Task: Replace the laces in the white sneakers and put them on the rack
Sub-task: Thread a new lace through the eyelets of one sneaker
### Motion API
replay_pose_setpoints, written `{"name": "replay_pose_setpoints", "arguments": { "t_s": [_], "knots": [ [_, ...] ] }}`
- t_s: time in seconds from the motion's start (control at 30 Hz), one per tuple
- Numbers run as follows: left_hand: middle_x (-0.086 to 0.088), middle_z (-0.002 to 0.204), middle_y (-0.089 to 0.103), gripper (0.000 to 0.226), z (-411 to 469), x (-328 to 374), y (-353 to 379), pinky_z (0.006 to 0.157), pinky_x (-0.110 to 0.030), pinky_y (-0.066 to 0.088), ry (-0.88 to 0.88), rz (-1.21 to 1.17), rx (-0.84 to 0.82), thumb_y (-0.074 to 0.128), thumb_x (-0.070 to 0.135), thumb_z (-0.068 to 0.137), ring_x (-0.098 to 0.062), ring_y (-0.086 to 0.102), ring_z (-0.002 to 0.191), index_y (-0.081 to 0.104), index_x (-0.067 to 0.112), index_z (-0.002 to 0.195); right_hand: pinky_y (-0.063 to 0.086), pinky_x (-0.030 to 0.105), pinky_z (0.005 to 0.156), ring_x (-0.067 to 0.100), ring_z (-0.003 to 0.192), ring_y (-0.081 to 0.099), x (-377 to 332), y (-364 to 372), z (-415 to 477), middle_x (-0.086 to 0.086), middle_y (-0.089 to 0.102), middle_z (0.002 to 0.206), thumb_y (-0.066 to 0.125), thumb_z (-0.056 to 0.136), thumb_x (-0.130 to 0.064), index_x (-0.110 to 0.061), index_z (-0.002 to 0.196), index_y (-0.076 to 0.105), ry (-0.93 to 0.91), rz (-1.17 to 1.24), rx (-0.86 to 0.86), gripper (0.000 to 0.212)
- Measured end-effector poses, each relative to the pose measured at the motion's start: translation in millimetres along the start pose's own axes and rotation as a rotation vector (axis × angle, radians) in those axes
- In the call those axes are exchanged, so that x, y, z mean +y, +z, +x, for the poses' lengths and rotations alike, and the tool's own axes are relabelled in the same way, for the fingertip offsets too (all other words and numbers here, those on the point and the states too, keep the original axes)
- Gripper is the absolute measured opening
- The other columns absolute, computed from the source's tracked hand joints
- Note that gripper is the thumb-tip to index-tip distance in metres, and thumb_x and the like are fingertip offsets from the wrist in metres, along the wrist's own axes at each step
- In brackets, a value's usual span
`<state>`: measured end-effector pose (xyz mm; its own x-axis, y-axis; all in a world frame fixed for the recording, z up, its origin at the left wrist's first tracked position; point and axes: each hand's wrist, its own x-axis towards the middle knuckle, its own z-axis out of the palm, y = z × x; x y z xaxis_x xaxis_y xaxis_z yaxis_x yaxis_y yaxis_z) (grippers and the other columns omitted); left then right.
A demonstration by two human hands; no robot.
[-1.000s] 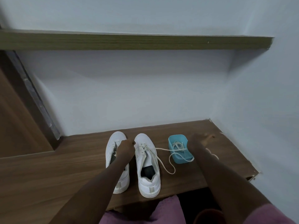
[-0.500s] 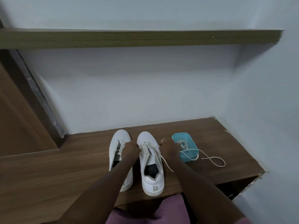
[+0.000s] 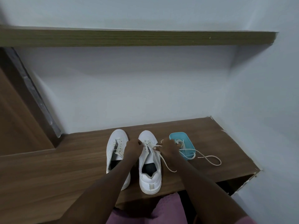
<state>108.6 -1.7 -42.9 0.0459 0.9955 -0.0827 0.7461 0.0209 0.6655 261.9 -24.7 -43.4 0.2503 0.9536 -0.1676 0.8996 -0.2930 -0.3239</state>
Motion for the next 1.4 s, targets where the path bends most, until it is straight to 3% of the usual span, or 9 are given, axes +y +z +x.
{"name": "replay_pose_setpoints", "arguments": {
  "t_s": [0.27, 0.33, 0.47, 0.57, 0.67, 0.87, 0.97, 1.17, 1.4],
  "knots": [
    [-0.013, 0.093, 0.07, 0.03, 0.6, 13.2, 11.4, 0.078, -0.03, 0.044, 0.112, 0.063, -0.076, 0.058, 0.029, 0.089, -0.024, 0.06, 0.095, 0.068, 0.0, 0.086, 0.047, 0.025, 0.072, 0.014, 0.069, 0.063, -10.2, -4.4, 0.9, 0.005, 0.066, 0.071, 0.053, 0.094, -0.015, -0.002, 0.077, 0.058, 0.114, 0.634, -0.175, 0.022],
    [-0.014, 0.092, 0.071, 0.03, -2.1, 14.9, 11.4, 0.082, -0.031, 0.044, 0.153, 0.071, -0.066, 0.058, 0.026, 0.089, -0.024, 0.06, 0.097, 0.071, -0.001, 0.085, 0.045, 0.024, 0.07, 0.017, 0.066, 0.061, -7.9, -2.0, 1.5, 0.007, 0.06, 0.063, 0.055, 0.092, -0.004, -0.006, 0.065, 0.052, 0.064, 0.569, -0.242, 0.028],
    [-0.016, 0.064, 0.061, 0.034, -0.8, 14.0, 10.5, 0.075, -0.032, 0.041, 0.181, 0.134, -0.118, 0.055, 0.014, 0.085, -0.03, 0.056, 0.083, 0.055, 0.001, 0.053, 0.044, 0.022, 0.06, 0.017, 0.083, 0.067, -1.7, -1.4, 5.2, 0.008, 0.073, 0.086, 0.063, 0.084, -0.007, 0.005, 0.087, 0.064, 0.035, 0.363, -0.197, 0.013],
    [-0.001, 0.053, 0.04, 0.04, 1.3, 13.8, 12.5, 0.078, -0.033, 0.044, 0.173, 0.192, -0.104, 0.054, 0.013, 0.082, -0.025, 0.048, 0.081, 0.038, 0.011, 0.046, 0.046, 0.04, 0.077, 0.032, 0.088, 0.058, 1.9, 6.5, 11.5, 0.014, 0.062, 0.088, 0.065, 0.079, -0.02, -0.009, 0.076, 0.058, 0.075, 0.209, -0.138, 0.014],
    [0.002, 0.056, 0.035, 0.032, -1.9, 14.9, 17.1, 0.083, -0.03, 0.041, 0.188, 0.248, -0.105, 0.047, 0.015, 0.087, -0.03, 0.05, 0.087, 0.058, -0.003, 0.063, 0.031, 0.038, 0.072, 0.024, 0.08, 0.043, 2.8, 13.4, 14.0, -0.001, 0.037, 0.062, 0.059, 0.081, -0.018, -0.021, 0.058, 0.032, 0.09, 0.208, -0.093, 0.036],
    [-0.015, 0.089, 0.065, 0.029, -5.5, 12.5, 18.7, 0.084, -0.032, 0.037, 0.123, 0.142, -0.091, 0.045, 0.016, 0.092, -0.028, 0.047, 0.107, 0.062, 0.009, 0.07, 0.038, 0.016, 0.039, 0.009, 0.049, 0.048, 2.8, -1.6, -1.6, 0.004, 0.051, 0.064, 0.058, 0.087, -0.009, -0.01, 0.064, 0.047, 0.137, 0.372, -0.177, 0.026],
    [-0.016, 0.101, 0.067, 0.024, -5.5, 4.8, 17.2, 0.088, -0.031, 0.035, 0.143, 0.081, -0.073, 0.042, 0.018, 0.096, -0.031, 0.05, 0.108, 0.062, 0.014, 0.083, 0.049, 0.022, 0.043, 0.011, 0.038, 0.055, 10.5, -3.3, -8.6, 0.011, 0.059, 0.066, 0.046, 0.097, -0.015, 0.0, 0.074, 0.054, 0.238, 0.501, -0.283, 0.029],
    [-0.013, 0.094, 0.062, 0.019, -3.7, 0.1, 21.8, 0.079, -0.027, 0.034, 0.106, 0.013, -0.066, 0.046, 0.021, 0.094, -0.024, 0.047, 0.108, 0.061, 0.01, 0.097, 0.059, 0.044, 0.072, 0.035, 0.081, 0.071, 20.2, 16.5, -11.8, 0.021, 0.068, 0.084, 0.047, 0.094, -0.007, -0.001, 0.079, 0.058, 0.089, 0.21, -0.194, 0.019],
    [-0.013, 0.095, 0.065, 0.011, -3.3, -0.8, 15.7, 0.081, -0.032, 0.042, 0.095, -0.02, -0.106, 0.049, 0.015, 0.088, -0.026, 0.055, 0.102, 0.058, 0.016, 0.083, 0.049, 0.034, 0.086, 0.03, 0.106, 0.062, 18.3, 19.1, -7.1, 0.017, 0.064, 0.113, 0.044, 0.096, -0.017, 0.0, 0.111, 0.059, 0.039, 0.078, -0.003, 0.027]
  ]
}}
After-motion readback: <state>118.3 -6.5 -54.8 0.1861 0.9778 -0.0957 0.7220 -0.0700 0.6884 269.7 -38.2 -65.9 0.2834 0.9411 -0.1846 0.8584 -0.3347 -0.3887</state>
